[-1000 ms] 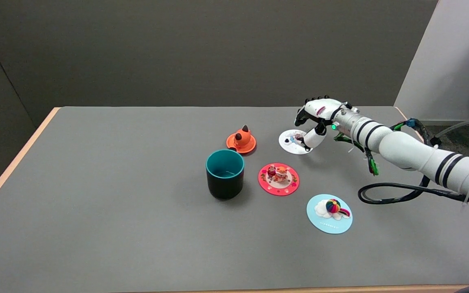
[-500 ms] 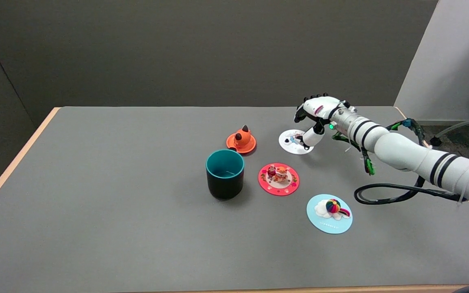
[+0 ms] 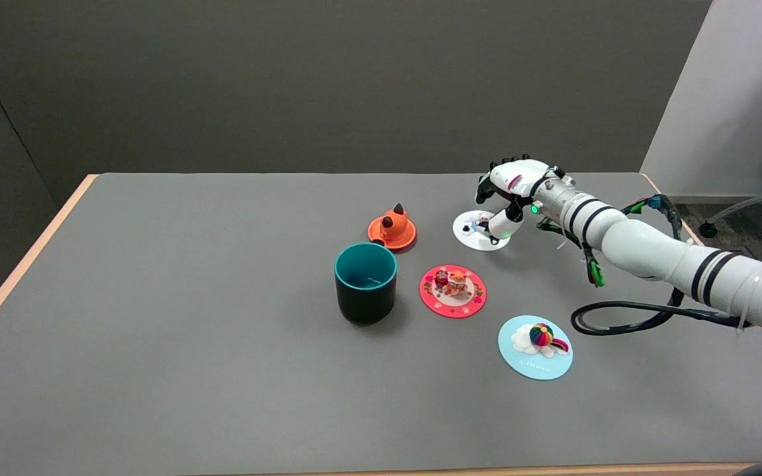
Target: Pick up the white cup lid.
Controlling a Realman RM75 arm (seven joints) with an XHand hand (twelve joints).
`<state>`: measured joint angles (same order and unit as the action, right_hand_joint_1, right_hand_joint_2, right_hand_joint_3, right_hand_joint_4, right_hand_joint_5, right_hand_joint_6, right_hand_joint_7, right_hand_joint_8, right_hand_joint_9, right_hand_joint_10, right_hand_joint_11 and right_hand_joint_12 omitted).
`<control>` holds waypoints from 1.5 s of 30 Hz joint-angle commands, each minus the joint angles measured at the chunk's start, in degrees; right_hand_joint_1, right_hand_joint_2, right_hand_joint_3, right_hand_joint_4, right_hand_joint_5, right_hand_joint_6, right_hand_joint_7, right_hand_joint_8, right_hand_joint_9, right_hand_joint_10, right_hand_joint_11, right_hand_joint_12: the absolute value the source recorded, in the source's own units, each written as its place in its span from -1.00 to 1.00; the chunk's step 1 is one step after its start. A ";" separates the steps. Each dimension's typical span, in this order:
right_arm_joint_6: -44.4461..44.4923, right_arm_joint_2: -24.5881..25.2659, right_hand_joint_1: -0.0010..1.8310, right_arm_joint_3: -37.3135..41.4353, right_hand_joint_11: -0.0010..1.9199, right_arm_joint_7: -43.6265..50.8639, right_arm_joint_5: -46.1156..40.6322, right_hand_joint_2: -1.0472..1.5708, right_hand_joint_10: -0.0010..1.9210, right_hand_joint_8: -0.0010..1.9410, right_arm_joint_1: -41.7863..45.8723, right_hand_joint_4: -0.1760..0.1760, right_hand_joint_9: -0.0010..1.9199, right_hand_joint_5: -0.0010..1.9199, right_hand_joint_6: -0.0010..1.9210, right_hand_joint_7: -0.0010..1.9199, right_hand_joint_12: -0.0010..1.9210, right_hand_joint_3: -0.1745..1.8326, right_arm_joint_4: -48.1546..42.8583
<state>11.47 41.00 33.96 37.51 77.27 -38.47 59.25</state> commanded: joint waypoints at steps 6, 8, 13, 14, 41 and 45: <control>1.63 0.15 -0.07 -0.42 -0.59 0.05 -0.02 0.27 -0.84 -0.57 1.36 -0.31 -0.40 -0.34 -0.55 -0.39 -0.79 -0.03 -0.79; 1.65 0.12 -0.07 -0.42 -0.59 0.05 0.06 0.27 -0.84 -0.57 1.68 -0.30 -0.41 -0.34 -0.55 -0.39 -0.79 -0.02 -0.79; 1.97 -0.01 -0.06 -0.34 -0.59 0.05 0.19 0.27 -0.84 -0.57 2.59 -0.28 -0.41 -0.35 -0.55 -0.40 -0.79 -0.02 -0.78; 2.05 -0.01 -0.05 -0.41 -0.60 0.05 0.22 0.28 -0.84 -0.56 2.59 -0.26 -0.40 -0.35 -0.54 -0.39 -0.79 -0.03 -0.78; 2.90 0.07 0.10 -0.26 -0.55 0.05 -0.05 0.83 -0.15 0.78 2.19 0.22 -0.50 -0.49 0.80 -0.49 -0.73 -0.69 -0.31; 2.64 0.07 0.10 -0.26 -0.54 0.05 -0.05 0.82 -0.14 0.78 2.11 0.22 -0.53 -0.49 0.79 -0.49 -0.75 -0.68 -0.23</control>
<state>14.00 41.06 33.64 37.55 77.37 -36.48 58.84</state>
